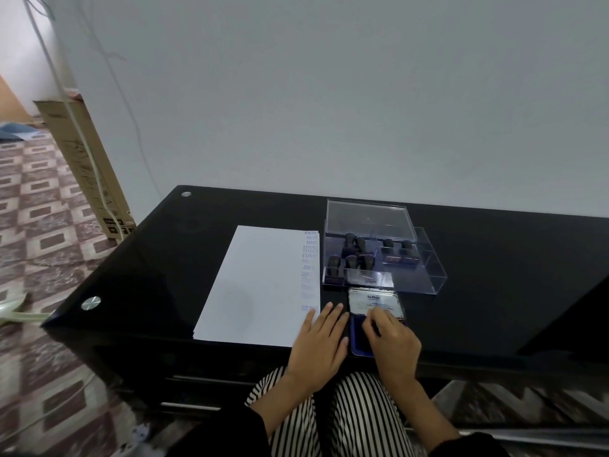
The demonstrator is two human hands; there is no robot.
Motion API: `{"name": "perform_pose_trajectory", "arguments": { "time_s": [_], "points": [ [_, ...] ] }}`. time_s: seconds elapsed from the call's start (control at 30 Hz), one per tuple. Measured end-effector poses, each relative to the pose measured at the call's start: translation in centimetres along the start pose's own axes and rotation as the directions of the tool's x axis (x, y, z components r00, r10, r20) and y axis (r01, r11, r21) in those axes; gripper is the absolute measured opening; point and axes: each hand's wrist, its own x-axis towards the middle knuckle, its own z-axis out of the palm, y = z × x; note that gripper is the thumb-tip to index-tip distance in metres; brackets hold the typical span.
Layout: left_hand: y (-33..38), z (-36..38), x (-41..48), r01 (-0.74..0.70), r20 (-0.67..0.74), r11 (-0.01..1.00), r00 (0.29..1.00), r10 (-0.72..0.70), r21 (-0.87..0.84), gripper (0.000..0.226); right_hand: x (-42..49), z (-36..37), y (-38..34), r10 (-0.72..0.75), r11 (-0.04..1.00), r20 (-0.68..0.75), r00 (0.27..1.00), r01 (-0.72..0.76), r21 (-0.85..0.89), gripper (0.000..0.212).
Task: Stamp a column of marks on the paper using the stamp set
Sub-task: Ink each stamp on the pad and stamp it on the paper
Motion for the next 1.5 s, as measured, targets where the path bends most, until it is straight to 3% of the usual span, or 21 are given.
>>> {"name": "perform_pose_trajectory", "arguments": {
  "time_s": [0.33, 0.53, 0.63, 0.77, 0.9, 1.0, 1.13, 1.37, 1.5],
  "points": [
    [0.1, -0.6, -0.1, 0.012, 0.039, 0.999, 0.999, -0.010, -0.042, 0.065, 0.9, 0.1, -0.3, 0.092, 0.996, 0.089, 0.992, -0.091, -0.020, 0.030],
    [-0.1, -0.9, 0.0, -0.029, 0.024, 0.989, 0.999, 0.033, -0.144, 0.049, 1.6, -0.3, -0.4, 0.109, 0.993, 0.239, 0.965, -0.096, -0.067, 0.027],
    [-0.7, -1.3, -0.2, -0.058, -0.020, 0.953, 0.998, 0.055, -0.298, 0.061, 2.1, -0.4, -0.5, 0.145, 0.989, 0.281, 0.949, -0.134, -0.058, 0.030],
    [-1.7, -2.4, -0.5, -0.089, -0.154, 0.885, 0.988, 0.019, -0.457, 0.041, 2.3, -0.8, -1.8, 0.207, 0.976, 0.290, 0.934, -0.219, 0.008, 0.033],
    [-3.5, -4.0, -0.5, -0.066, -0.208, 0.845, 0.977, -0.054, -0.530, 0.040, 2.6, -1.1, -4.4, 0.163, 0.977, 0.321, 0.933, -0.197, 0.076, 0.042],
    [-5.7, -4.7, -0.6, 0.036, -0.190, 0.875, 0.971, -0.145, -0.482, 0.041, 2.8, -0.8, -6.0, 0.137, 0.973, 0.353, 0.926, -0.192, 0.125, 0.042],
    [-8.2, -4.5, -0.8, 0.211, -0.065, 0.932, 0.969, -0.240, -0.293, 0.045, 3.3, 0.1, -7.3, 0.121, 0.969, 0.366, 0.923, -0.189, 0.157, 0.035],
    [-9.0, -3.3, -1.8, 0.284, 0.053, 0.956, 0.958, -0.281, -0.078, 0.054, 4.3, 1.8, -7.8, 0.137, 0.973, 0.421, 0.897, -0.201, 0.111, 0.030],
    [-9.0, -3.0, -1.7, 0.266, 0.046, 0.963, 0.964, -0.263, -0.052, 0.086, 5.0, 2.4, -8.1, 0.127, 0.974, 0.425, 0.896, -0.194, 0.116, 0.035]
  ]
}}
